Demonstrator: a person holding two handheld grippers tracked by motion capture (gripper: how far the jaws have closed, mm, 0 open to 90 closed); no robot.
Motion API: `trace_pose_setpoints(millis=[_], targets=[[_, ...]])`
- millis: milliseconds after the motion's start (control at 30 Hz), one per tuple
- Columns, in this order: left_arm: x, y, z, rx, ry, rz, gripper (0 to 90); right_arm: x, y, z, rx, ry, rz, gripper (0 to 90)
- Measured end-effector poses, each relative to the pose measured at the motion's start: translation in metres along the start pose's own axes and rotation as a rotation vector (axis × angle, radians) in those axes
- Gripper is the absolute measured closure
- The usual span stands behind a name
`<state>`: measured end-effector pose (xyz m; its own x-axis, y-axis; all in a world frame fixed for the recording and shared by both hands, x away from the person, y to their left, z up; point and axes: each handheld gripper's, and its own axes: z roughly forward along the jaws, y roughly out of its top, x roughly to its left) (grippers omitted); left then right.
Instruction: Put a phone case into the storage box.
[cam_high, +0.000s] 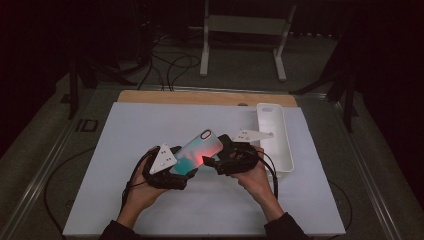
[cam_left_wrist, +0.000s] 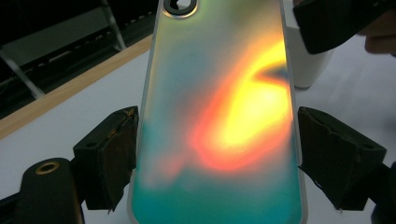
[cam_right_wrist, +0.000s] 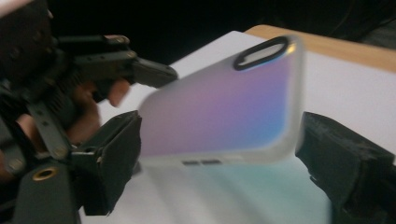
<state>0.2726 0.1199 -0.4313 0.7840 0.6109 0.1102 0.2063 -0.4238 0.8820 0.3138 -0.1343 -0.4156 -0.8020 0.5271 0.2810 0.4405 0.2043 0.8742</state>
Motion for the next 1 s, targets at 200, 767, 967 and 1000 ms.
trace_pose_setpoints(millis=[200,767,967,1000], targets=[[0.0,-0.001,0.001,-0.009,-0.002,-0.004,17.0,0.005,0.004,0.006,0.023,0.008,0.028,40.5],[-0.001,-0.005,0.01,0.071,-0.042,-0.018,24.2,0.016,0.012,0.012,0.024,0.063,0.081,86.8],[0.002,-0.004,0.008,0.065,-0.076,-0.036,16.0,0.015,0.013,0.012,0.031,0.062,0.068,86.9],[0.003,-0.004,0.007,0.063,-0.072,-0.037,15.4,0.015,0.013,0.011,0.031,0.057,0.061,86.9]])
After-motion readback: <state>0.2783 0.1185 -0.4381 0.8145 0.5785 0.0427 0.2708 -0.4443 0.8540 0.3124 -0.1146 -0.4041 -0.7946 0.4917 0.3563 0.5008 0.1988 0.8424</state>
